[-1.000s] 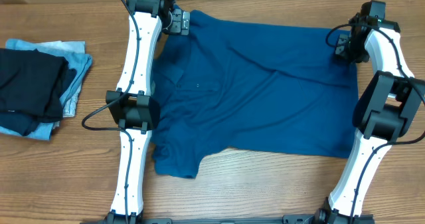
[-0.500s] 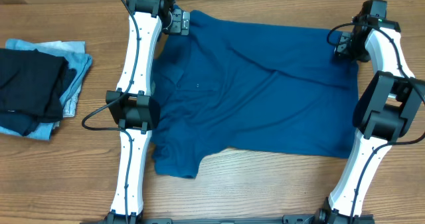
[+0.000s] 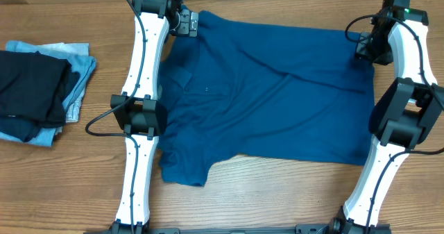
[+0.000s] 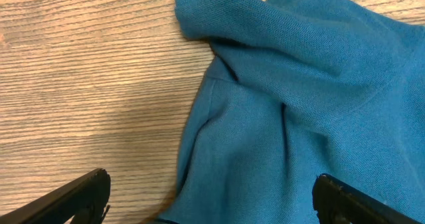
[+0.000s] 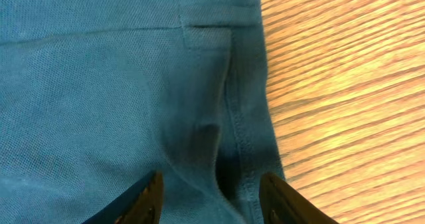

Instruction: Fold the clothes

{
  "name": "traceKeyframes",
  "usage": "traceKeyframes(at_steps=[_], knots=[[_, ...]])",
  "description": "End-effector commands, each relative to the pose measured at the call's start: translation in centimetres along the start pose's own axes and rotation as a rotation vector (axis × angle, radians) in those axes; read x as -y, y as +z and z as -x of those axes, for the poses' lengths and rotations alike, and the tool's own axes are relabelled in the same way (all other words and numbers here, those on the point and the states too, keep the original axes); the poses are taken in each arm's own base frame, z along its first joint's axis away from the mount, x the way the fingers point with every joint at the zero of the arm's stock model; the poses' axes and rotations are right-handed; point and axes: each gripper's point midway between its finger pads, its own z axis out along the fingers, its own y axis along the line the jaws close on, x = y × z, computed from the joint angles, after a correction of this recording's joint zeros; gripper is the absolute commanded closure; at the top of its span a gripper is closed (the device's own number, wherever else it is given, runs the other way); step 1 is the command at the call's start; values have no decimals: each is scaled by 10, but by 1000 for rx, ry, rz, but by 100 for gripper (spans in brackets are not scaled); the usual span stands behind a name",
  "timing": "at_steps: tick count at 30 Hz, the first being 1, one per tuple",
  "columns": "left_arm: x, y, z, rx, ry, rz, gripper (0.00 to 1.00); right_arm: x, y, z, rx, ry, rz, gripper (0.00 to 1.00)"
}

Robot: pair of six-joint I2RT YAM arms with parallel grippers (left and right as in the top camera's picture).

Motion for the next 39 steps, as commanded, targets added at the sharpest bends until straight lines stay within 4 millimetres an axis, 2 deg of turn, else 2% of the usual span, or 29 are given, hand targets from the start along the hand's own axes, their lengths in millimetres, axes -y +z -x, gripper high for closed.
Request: traceKeyframes(at_steps=[1, 4, 9, 15, 18, 28, 29, 32, 36, 39], knots=[[0, 0, 0, 1, -16, -11, 0, -6, -27, 12, 59, 8, 49, 53], [0, 0, 0, 1, -17, -11, 0, -8, -25, 11, 55, 7, 58, 56], [0, 0, 0, 1, -17, -11, 0, -8, -9, 3, 32, 7, 56, 56], [0, 0, 0, 1, -17, -11, 0, -8, -6, 0, 24, 7, 55, 58], [0, 0, 0, 1, -17, -11, 0, -8, -6, 0, 23, 7, 55, 66], [0, 0, 0, 1, -17, -11, 0, -7, -3, -8, -5, 6, 53, 67], [0, 0, 0, 1, -16, -11, 0, -7, -3, -7, -2, 6, 53, 71], [1, 0, 0, 1, -15, -11, 0, -7, -3, -7, -2, 6, 53, 95], [1, 0, 0, 1, -16, -11, 0, -8, -5, -2, 13, 7, 54, 96], [1, 0, 0, 1, -16, -11, 0, -3, -26, 21, 96, 10, 32, 96]])
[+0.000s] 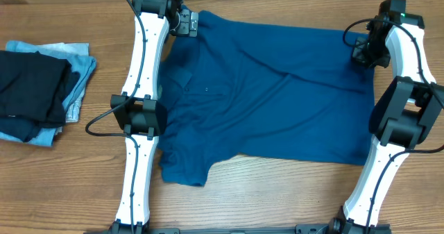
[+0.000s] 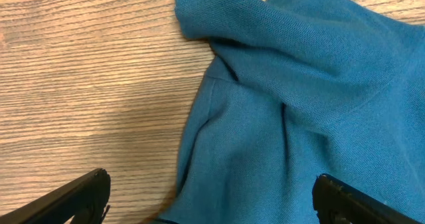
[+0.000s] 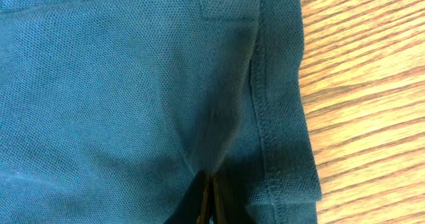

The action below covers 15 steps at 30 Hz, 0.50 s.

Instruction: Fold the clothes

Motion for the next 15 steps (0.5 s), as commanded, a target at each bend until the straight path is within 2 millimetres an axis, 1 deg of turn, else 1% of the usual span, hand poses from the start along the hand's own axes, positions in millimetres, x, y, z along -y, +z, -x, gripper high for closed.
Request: traceKeyframes(at_steps=[1, 5, 11, 15], knots=[[1, 0, 0, 0, -16, -11, 0, 2, -44, 35, 145, 5, -10, 96], [1, 0, 0, 0, -16, -11, 0, 1, -58, 53, 213, 6, -5, 96], [1, 0, 0, 0, -16, -11, 0, 9, -62, 70, 286, 14, -52, 96], [1, 0, 0, 0, -16, -11, 0, 13, -67, 85, 349, 24, -61, 96]])
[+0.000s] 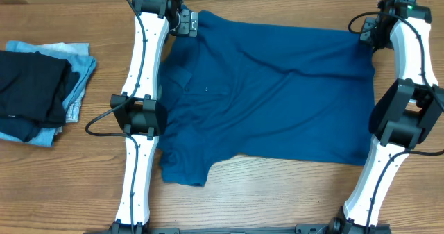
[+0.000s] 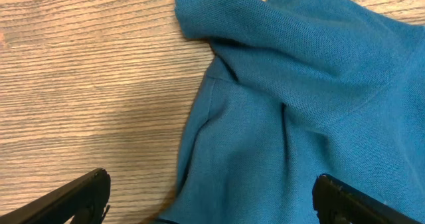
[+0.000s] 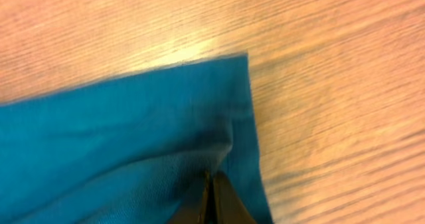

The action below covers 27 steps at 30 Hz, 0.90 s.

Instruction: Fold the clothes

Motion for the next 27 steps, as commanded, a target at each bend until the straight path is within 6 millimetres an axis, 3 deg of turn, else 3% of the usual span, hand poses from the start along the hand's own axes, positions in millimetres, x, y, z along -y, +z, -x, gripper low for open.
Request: traceKeyframes(at_steps=[1, 7, 13, 20, 22, 24, 27], knots=[[1, 0, 0, 1, -16, -11, 0, 11, -28, 32, 116, 22, -30, 96], [1, 0, 0, 1, -16, -11, 0, 14, -17, 37, 153, 49, -30, 96], [1, 0, 0, 1, -16, -11, 0, 15, 19, 22, 125, 49, -36, 96], [1, 0, 0, 1, -16, -11, 0, 30, 29, 18, 116, 67, -67, 95], [1, 0, 0, 1, -16, -11, 0, 34, 29, 19, 118, 73, -70, 88], [1, 0, 0, 1, -16, -11, 0, 39, 29, 19, 119, 81, -74, 65], [1, 0, 0, 1, -16, -11, 0, 40, 29, 21, 127, 82, -73, 51]])
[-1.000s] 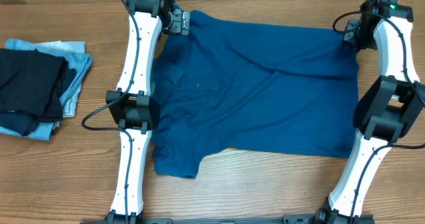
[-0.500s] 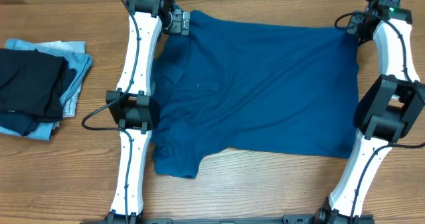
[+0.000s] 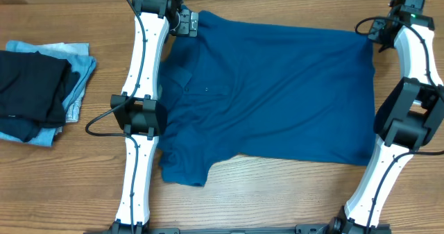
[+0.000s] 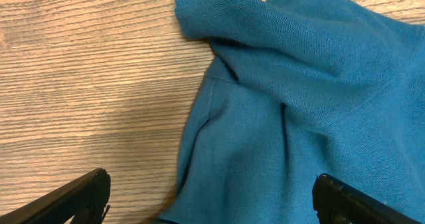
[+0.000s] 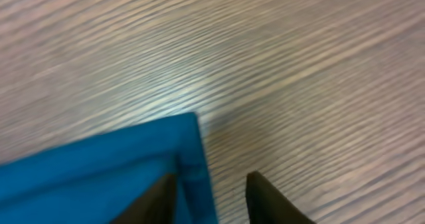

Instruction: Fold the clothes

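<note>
A dark blue polo shirt [image 3: 277, 95] lies spread flat on the wooden table [image 3: 277, 199], collar to the left and hem to the right. My left gripper [image 3: 186, 23] hovers open over the far sleeve; in the left wrist view its fingers [image 4: 73, 197] stand wide apart above the sleeve fabric [image 4: 299, 84]. My right gripper [image 3: 380, 32] is at the far right hem corner. In the right wrist view it [image 5: 211, 201] is open, with the shirt's corner [image 5: 133, 164] lying on the wood between and to the left of its fingers.
A pile of folded clothes [image 3: 38, 88], black on light blue, sits at the table's left edge. Both arms run along the shirt's left and right sides. Bare wood lies in front of the shirt.
My right gripper, shut on the far right hem corner before, is now open and the corner lies on the table. The shirt's right side looks flatter. The left gripper has not moved.
My right gripper was open over the right hem, a little in from the far corner. Then it was shut on the fabric there. Then it held the corner farther back and outward, and now it has let go. The left gripper stayed open over the sleeve throughout.
</note>
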{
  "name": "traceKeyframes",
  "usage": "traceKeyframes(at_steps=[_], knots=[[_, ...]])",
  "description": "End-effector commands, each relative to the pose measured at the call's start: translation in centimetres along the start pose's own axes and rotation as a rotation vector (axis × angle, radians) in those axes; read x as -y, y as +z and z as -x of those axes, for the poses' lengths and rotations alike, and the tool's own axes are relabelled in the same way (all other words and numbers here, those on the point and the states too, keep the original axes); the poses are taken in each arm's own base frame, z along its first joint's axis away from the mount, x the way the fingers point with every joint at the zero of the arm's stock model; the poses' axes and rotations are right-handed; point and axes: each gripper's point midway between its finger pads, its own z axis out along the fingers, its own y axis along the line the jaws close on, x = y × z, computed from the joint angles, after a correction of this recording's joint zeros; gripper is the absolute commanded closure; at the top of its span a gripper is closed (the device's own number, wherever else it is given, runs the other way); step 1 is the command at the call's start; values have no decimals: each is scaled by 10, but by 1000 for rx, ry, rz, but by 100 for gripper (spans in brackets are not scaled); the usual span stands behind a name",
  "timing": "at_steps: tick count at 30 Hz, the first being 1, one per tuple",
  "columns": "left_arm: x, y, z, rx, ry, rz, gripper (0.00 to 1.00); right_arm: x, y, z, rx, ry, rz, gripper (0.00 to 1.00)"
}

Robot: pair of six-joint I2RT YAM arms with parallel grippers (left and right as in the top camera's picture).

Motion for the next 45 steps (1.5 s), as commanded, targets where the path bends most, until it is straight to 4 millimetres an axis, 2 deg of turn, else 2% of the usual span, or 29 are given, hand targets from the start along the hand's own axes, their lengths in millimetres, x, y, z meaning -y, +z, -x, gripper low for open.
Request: traceKeyframes(at_steps=[1, 5, 9, 10, 12, 15, 17, 20, 22, 23, 26, 27, 30, 32, 34, 35, 38, 41, 42, 45], knots=[[1, 0, 0, 1, -16, -11, 0, 4, 7, -1, 0, 8, -7, 48], [1, 0, 0, 0, -16, -11, 0, -12, -16, 6, -7, -5, 47, 42], [1, 0, 1, 4, -16, -12, 0, -34, -65, 12, -18, 26, 136, 39], [2, 0, 13, 51, -18, -17, 0, -38, -81, 8, -45, 58, 172, 33], [3, -1, 18, 73, -19, -19, 0, -44, -95, 0, -86, 58, 213, 29], [4, -1, 17, 69, -18, -28, 0, -52, -120, -23, -189, 63, 282, 29], [4, -2, 14, 57, -14, -30, 0, -53, -132, -36, -244, 71, 293, 32], [12, -24, -15, -62, -7, -85, 0, -49, -150, -44, -279, 75, 285, 35], [12, -50, -25, -95, 97, -93, 0, -47, -168, -40, -256, 86, 286, 35], [13, -67, -24, -81, 116, -94, 0, -46, -178, -37, -242, 90, 289, 35], [9, -126, -17, -8, 46, -66, 0, -41, -207, -37, -229, 121, 282, 35], [8, -194, -6, 110, -80, -79, 0, -37, -233, -45, -243, 143, 278, 35], [20, -249, -4, 202, -125, -148, 0, -34, -252, -57, -280, 161, 268, 39], [36, -289, -8, 269, -116, -185, 0, -30, -268, -72, -325, 176, 257, 43], [53, -312, -14, 302, -95, -208, 0, -27, -280, -84, -372, 194, 244, 45], [65, -323, -20, 309, -77, -222, 0, -26, -285, -89, -383, 193, 242, 50], [84, -342, -41, 297, -33, -205, 0, -25, -298, -102, -388, 190, 242, 50], [77, -357, -69, 266, -35, -111, 0, -20, -313, -122, -402, 190, 239, 50], [71, -361, -83, 245, -46, -82, 0, -18, -318, -132, -412, 195, 235, 50], [48, -361, -123, 168, -95, -2, 0, -14, -326, -159, -428, 214, 228, 50]])
